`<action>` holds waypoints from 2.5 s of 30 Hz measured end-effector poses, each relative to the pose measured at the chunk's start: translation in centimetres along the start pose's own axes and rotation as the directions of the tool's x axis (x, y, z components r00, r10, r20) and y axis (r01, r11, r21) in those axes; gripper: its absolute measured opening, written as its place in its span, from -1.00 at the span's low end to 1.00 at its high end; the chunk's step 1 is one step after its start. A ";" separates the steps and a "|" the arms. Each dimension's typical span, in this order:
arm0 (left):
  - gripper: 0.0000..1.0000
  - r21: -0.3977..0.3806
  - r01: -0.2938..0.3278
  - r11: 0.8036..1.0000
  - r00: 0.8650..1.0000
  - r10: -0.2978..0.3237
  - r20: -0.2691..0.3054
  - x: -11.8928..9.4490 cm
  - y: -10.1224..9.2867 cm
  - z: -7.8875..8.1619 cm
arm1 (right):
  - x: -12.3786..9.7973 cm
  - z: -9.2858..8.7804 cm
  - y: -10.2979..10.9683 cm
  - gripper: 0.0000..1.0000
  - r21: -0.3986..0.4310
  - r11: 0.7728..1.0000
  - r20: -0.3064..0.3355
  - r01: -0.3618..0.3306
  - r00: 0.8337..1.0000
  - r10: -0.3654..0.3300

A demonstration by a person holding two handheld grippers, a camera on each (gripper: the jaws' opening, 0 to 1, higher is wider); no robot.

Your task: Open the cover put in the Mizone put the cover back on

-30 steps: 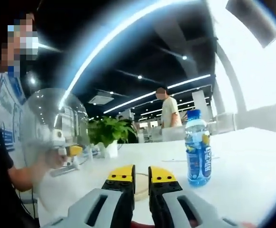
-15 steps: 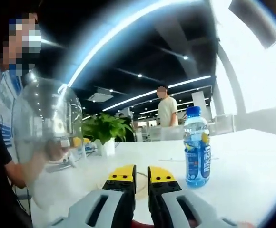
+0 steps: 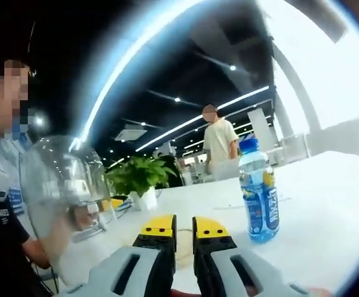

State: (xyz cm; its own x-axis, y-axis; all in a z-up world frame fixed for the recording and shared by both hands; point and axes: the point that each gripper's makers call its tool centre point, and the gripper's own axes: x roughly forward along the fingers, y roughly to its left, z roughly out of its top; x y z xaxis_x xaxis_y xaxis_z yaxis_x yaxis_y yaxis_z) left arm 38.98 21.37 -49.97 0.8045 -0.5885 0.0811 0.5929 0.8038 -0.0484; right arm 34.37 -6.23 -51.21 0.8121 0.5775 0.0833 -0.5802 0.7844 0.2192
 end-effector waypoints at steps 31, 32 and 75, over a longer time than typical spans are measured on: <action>-0.54 -0.006 0.096 0.995 0.995 -0.096 -0.022 0.1 -1.9 -1.7 | 0.4 2.4 -5.2 -0.82 -0.191 0.965 -0.053 0.180 0.980 -0.193; -0.54 -0.005 0.099 0.995 0.995 -0.099 -0.022 0.1 -2.0 -1.7 | 0.5 2.6 -5.4 -0.82 -0.193 0.964 -0.054 0.185 0.979 -0.199; -0.54 -0.016 0.084 0.996 0.996 -0.085 -0.036 0.3 -1.6 -2.5 | 5.6 7.0 -9.7 -0.70 -0.258 0.938 -0.038 0.233 0.967 -0.250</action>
State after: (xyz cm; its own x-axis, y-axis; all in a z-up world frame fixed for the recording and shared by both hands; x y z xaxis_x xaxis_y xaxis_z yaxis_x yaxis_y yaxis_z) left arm 38.41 19.70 -52.38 0.7519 -0.6574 0.0491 0.6592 0.7498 -0.0569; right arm 44.96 -12.17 -46.03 0.9287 0.3708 -0.0111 -0.3709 0.9283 -0.0255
